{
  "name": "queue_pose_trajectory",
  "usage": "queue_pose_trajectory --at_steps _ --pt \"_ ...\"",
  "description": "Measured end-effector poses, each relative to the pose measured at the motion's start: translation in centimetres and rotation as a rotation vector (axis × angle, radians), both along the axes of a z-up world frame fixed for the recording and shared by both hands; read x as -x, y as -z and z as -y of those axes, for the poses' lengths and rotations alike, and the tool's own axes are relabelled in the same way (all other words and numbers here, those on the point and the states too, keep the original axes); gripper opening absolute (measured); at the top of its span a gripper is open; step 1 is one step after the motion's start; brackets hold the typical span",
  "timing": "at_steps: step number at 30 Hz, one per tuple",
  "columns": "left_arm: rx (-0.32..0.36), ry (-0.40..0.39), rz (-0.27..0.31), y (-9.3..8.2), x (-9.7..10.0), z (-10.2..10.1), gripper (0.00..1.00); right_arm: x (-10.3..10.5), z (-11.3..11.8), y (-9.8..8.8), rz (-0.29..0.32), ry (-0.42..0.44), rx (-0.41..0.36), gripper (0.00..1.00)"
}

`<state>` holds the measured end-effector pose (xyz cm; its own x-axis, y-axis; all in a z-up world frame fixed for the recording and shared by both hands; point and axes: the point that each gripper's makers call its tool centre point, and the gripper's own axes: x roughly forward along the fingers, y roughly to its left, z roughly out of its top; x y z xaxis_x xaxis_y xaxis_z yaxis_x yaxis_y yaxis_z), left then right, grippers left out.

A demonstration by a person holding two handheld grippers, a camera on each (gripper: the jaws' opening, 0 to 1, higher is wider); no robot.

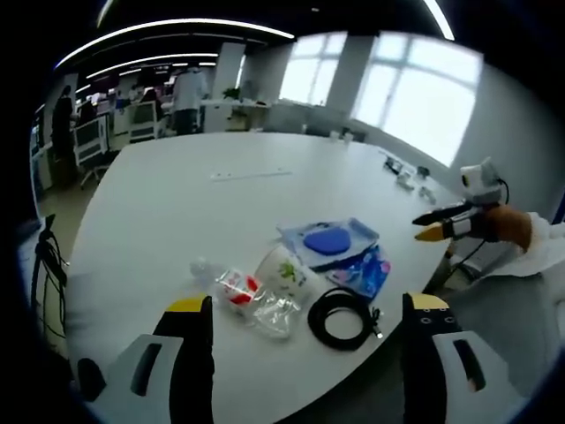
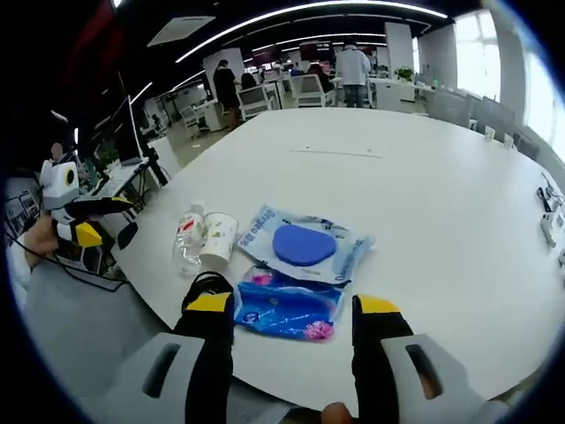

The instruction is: Arrange the tabletop items into an orderly group along one side of the table until the central work area is clear of visible clutter.

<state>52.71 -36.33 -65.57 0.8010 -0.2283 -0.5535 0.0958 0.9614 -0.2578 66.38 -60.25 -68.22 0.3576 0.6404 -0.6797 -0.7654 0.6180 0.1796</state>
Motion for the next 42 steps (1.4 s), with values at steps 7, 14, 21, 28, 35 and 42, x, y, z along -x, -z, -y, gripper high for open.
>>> queue_pose_trajectory --at_steps 7,14,21,28,35,42 --pt "-0.005 0.011 -0.005 0.1 0.1 0.2 0.85 -0.2 -0.4 0.4 -0.003 -0.012 0.008 0.51" --pt "-0.008 0.005 -0.011 0.3 0.2 0.0 0.85 -1.0 -0.3 0.1 0.002 -0.016 0.017 0.51" --pt "-0.027 0.025 -0.024 0.6 0.3 0.3 0.85 -1.7 -1.0 -1.0 0.016 -0.046 0.025 0.51" --pt "-0.025 0.025 -0.028 0.7 0.4 0.3 0.85 -2.4 -2.1 -1.2 0.022 -0.067 0.019 0.51" --pt "-0.023 0.023 -0.032 0.8 0.4 0.3 0.84 -2.4 -3.7 -1.1 0.019 -0.106 0.025 0.51" --pt "-0.017 0.005 -0.031 0.7 0.5 -0.1 0.84 -2.1 -5.8 -1.0 0.014 -0.144 0.026 0.51"
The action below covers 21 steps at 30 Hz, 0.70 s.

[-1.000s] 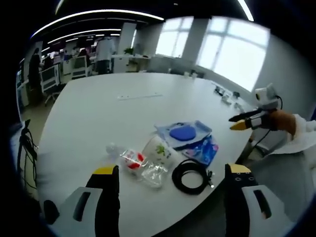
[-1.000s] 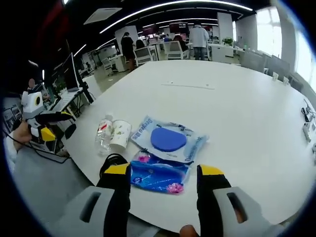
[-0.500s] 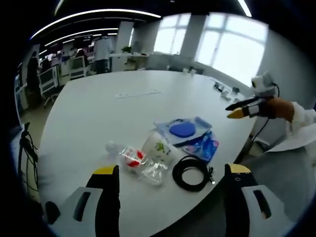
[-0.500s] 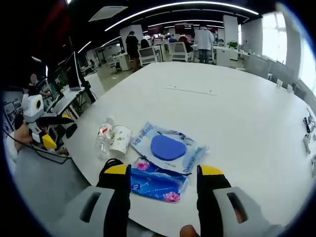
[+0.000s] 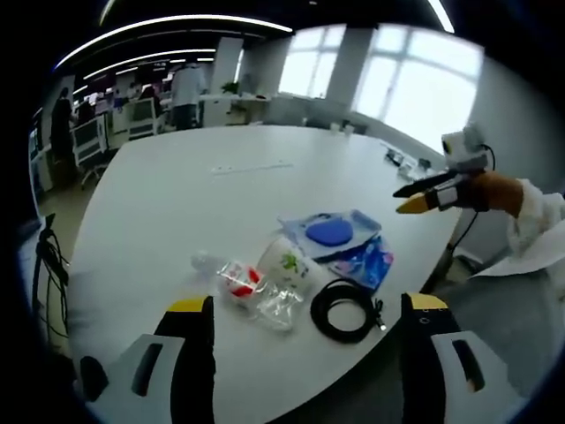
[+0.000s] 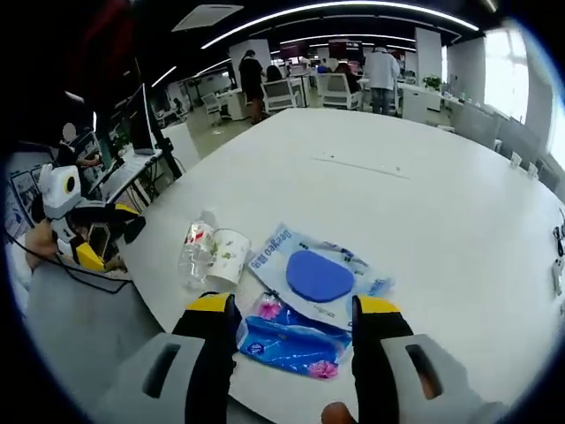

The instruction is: Arrange the tabletop items into an orderly group along one side of the table until the central work area is clear of visible clutter.

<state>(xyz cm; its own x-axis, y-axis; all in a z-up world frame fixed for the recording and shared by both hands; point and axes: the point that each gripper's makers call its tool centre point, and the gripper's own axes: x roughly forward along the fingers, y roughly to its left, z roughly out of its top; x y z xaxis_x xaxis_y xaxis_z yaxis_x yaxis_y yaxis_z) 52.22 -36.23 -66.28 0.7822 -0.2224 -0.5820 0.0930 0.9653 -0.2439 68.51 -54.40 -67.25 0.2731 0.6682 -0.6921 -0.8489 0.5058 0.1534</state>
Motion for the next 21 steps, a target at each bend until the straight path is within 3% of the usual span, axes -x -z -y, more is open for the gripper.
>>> queue_pose_trajectory --at_steps 10,21 --pt "-0.002 -0.022 -0.004 0.1 0.1 -0.6 0.83 0.6 -2.9 0.3 -0.011 -0.059 0.0 0.51" --pt "-0.007 -0.037 -0.014 0.2 0.3 -1.0 0.83 1.1 -4.5 0.8 -0.028 -0.099 -0.002 0.51"
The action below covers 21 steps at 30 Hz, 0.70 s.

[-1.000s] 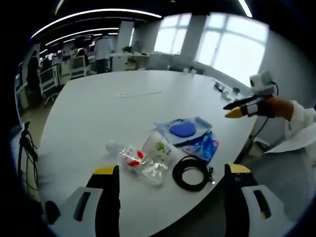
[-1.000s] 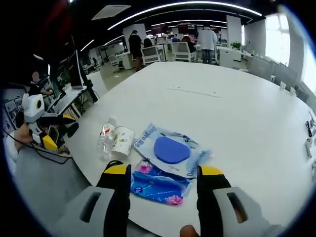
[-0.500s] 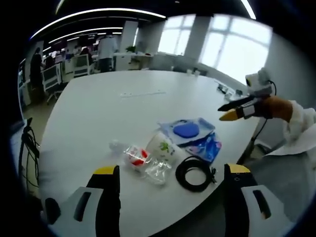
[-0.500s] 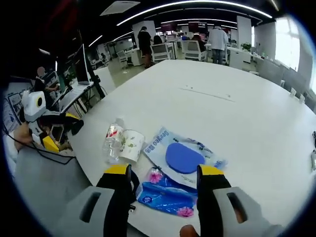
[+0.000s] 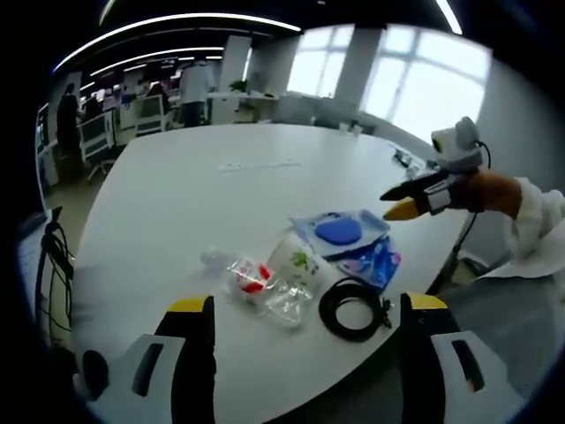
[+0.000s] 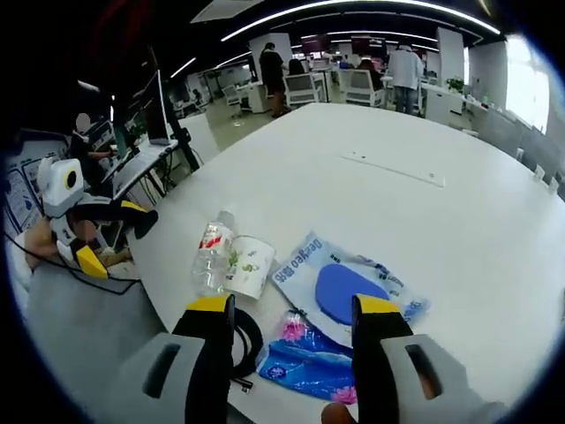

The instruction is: Arrange the tabletop items into an orderly group along one side of the table until the central work area is clear of visible clutter.

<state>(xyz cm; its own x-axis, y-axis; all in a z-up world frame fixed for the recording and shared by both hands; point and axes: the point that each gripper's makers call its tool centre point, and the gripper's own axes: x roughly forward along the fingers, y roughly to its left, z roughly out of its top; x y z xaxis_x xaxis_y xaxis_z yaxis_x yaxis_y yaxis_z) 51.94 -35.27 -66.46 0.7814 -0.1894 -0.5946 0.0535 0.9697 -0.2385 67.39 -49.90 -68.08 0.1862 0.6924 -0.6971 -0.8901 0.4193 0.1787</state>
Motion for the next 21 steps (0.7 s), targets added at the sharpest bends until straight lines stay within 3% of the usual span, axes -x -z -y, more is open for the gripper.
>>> queue_pose_trajectory --at_steps 18,21 --pt "-0.009 -0.01 -0.022 0.5 0.2 -0.3 0.83 0.8 -2.9 1.9 -0.034 -0.068 0.01 0.5" --pt "0.028 -0.024 -0.017 0.4 0.3 -0.3 0.83 1.4 -3.5 2.4 -0.044 -0.091 0.024 0.5"
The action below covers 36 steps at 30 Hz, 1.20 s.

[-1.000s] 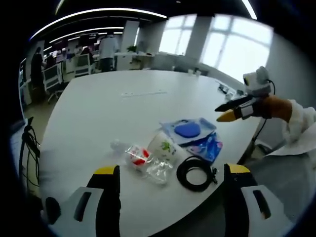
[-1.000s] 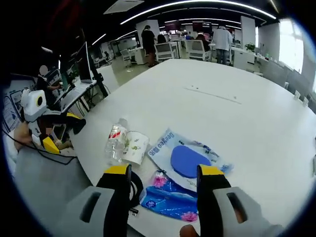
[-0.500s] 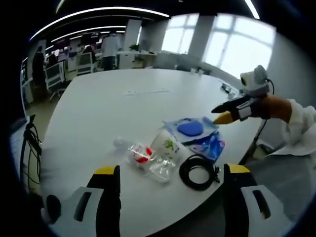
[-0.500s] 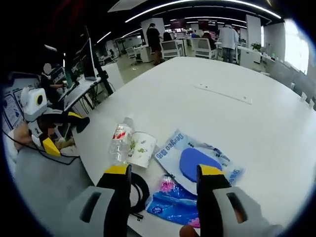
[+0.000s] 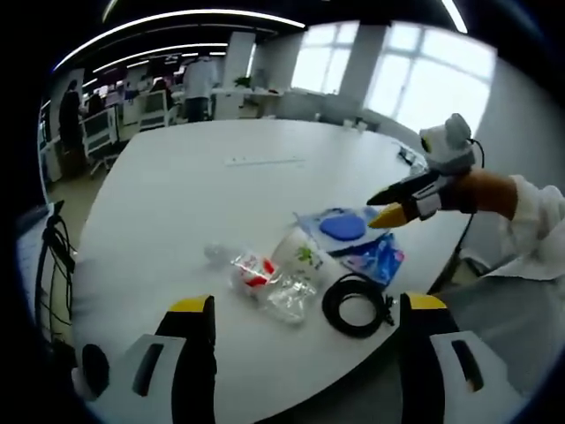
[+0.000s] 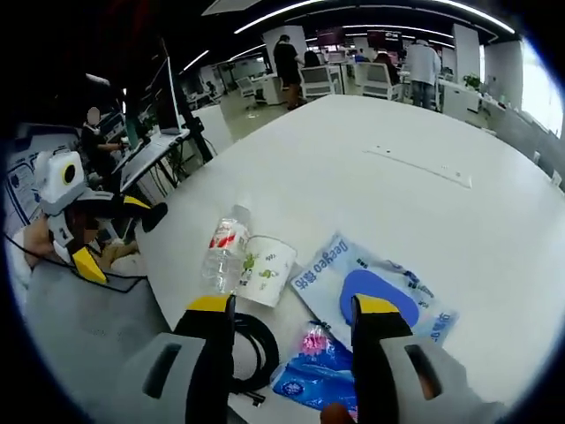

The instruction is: Arrange the tabletop items into an orderly group along one side of the table until the central work area is clear of visible clutter.

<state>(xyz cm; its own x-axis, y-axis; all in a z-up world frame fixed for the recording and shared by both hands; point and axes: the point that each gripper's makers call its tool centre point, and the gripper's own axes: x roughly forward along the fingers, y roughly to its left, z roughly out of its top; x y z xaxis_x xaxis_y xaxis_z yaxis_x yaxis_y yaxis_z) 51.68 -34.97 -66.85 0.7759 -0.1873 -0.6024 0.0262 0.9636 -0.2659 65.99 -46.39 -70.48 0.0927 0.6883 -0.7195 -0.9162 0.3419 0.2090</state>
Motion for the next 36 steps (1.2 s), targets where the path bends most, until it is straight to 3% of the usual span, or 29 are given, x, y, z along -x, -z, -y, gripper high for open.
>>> queue_pose_trajectory --at_steps 2,14,31,36 --pt "0.021 -0.019 0.011 -0.2 0.0 -0.2 0.82 0.3 -0.4 0.4 0.001 -0.014 0.008 0.5" --pt "-0.003 -0.035 0.016 -0.4 0.4 -0.5 0.82 1.1 -4.2 1.5 -0.018 -0.088 0.009 0.49" --pt "0.013 -0.063 0.016 -0.6 0.6 -0.8 0.82 1.2 -6.9 3.0 -0.034 -0.113 0.035 0.47" --pt "0.016 -0.068 0.009 -0.5 0.6 -1.1 0.81 0.5 -7.7 4.2 -0.041 -0.085 0.048 0.46"
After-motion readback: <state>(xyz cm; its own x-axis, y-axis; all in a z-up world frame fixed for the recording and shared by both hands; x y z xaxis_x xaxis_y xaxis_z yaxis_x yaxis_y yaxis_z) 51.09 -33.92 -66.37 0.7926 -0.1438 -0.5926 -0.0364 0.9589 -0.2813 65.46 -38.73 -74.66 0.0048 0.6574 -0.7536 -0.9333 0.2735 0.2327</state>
